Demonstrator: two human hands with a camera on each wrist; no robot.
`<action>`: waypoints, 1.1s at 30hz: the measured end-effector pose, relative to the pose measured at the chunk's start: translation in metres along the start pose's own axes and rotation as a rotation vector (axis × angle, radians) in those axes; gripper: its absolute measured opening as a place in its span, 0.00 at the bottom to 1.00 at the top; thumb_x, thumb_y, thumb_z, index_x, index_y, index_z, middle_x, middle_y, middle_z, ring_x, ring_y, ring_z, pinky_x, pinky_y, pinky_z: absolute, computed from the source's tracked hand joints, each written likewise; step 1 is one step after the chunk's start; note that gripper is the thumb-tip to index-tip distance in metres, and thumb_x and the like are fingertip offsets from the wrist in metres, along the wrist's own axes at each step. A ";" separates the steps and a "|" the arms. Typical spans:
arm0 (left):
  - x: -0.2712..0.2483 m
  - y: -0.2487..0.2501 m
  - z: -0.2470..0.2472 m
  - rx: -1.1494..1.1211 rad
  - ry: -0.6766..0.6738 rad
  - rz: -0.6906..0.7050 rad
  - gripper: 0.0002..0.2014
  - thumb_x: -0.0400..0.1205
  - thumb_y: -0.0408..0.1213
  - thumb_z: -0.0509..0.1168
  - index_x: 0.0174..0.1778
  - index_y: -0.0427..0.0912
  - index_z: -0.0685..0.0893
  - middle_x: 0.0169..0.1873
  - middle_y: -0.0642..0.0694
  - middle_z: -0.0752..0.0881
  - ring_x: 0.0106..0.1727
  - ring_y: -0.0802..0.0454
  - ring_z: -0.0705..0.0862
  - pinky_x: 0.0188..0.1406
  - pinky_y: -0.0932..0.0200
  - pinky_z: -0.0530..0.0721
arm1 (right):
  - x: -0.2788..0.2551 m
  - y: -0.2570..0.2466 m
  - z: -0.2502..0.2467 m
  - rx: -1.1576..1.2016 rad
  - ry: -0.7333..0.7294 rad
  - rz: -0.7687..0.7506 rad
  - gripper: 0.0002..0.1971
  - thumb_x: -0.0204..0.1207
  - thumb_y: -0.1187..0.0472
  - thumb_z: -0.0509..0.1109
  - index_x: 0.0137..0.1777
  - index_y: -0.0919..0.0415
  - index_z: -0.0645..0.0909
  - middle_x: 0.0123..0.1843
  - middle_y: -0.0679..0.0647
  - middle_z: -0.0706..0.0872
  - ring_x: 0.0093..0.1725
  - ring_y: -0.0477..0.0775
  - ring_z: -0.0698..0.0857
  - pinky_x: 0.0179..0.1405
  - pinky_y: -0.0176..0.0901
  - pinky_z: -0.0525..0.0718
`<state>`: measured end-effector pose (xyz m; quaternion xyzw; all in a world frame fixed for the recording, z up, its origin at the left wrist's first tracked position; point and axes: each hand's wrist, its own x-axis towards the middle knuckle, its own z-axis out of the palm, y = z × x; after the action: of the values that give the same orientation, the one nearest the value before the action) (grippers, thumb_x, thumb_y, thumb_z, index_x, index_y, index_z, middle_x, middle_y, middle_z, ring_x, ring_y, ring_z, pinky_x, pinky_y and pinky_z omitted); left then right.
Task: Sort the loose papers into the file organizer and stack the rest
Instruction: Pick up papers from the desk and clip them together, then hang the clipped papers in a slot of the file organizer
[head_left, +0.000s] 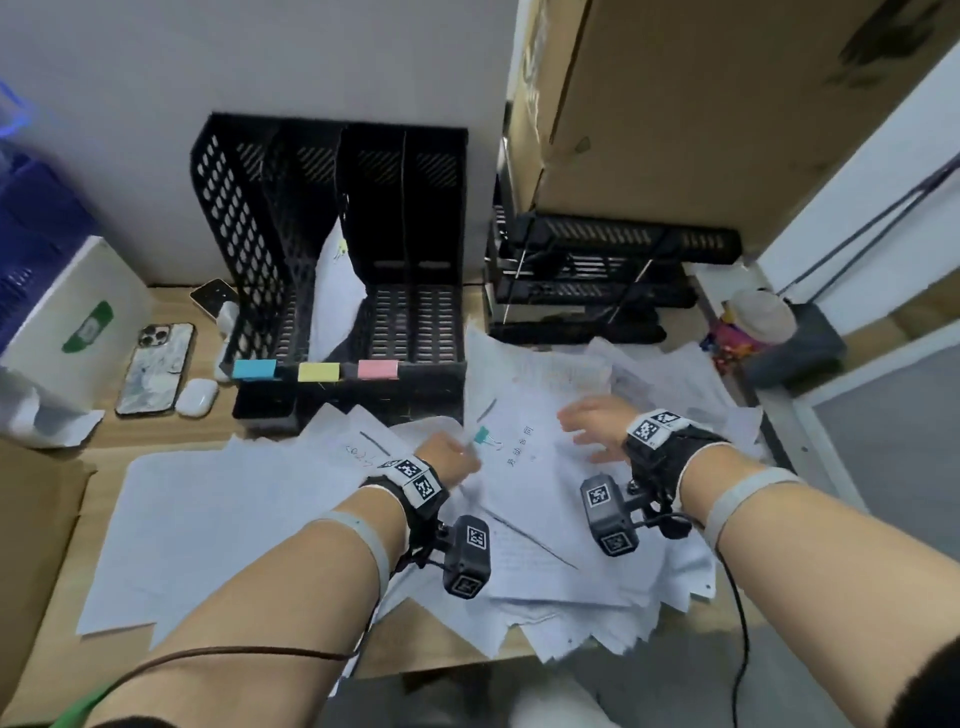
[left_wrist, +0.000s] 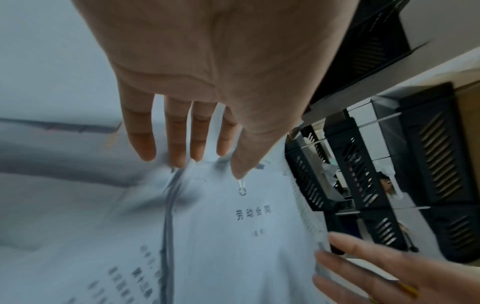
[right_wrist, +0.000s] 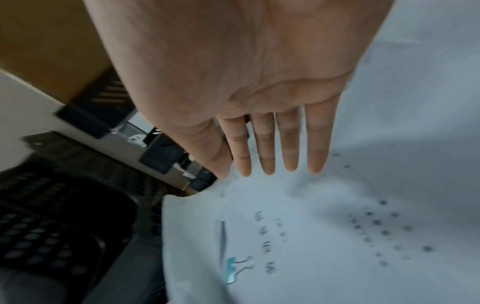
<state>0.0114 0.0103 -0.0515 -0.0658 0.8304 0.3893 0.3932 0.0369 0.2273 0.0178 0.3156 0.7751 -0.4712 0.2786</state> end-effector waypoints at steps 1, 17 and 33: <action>0.004 -0.003 0.005 0.035 -0.003 -0.038 0.11 0.81 0.39 0.68 0.54 0.36 0.81 0.42 0.41 0.83 0.44 0.45 0.83 0.47 0.56 0.81 | 0.003 0.012 -0.004 -0.054 0.019 0.016 0.15 0.82 0.59 0.67 0.68 0.57 0.81 0.73 0.54 0.79 0.65 0.57 0.79 0.54 0.51 0.84; -0.006 -0.008 0.029 0.009 0.384 -0.107 0.08 0.78 0.33 0.69 0.48 0.48 0.90 0.41 0.48 0.87 0.43 0.48 0.83 0.43 0.64 0.75 | 0.061 0.052 -0.028 -0.552 -0.019 -0.157 0.36 0.72 0.55 0.71 0.81 0.51 0.63 0.80 0.59 0.70 0.72 0.62 0.79 0.66 0.48 0.81; -0.098 -0.046 -0.067 -0.660 0.490 -0.048 0.14 0.79 0.28 0.70 0.60 0.35 0.82 0.49 0.31 0.89 0.46 0.36 0.89 0.49 0.38 0.91 | 0.018 -0.049 0.038 -0.472 -0.180 -0.534 0.05 0.75 0.67 0.66 0.44 0.63 0.85 0.45 0.61 0.87 0.43 0.53 0.80 0.37 0.38 0.75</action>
<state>0.0566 -0.0876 0.0159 -0.2986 0.7284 0.5981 0.1504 -0.0062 0.1793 0.0160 -0.0134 0.8899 -0.3613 0.2781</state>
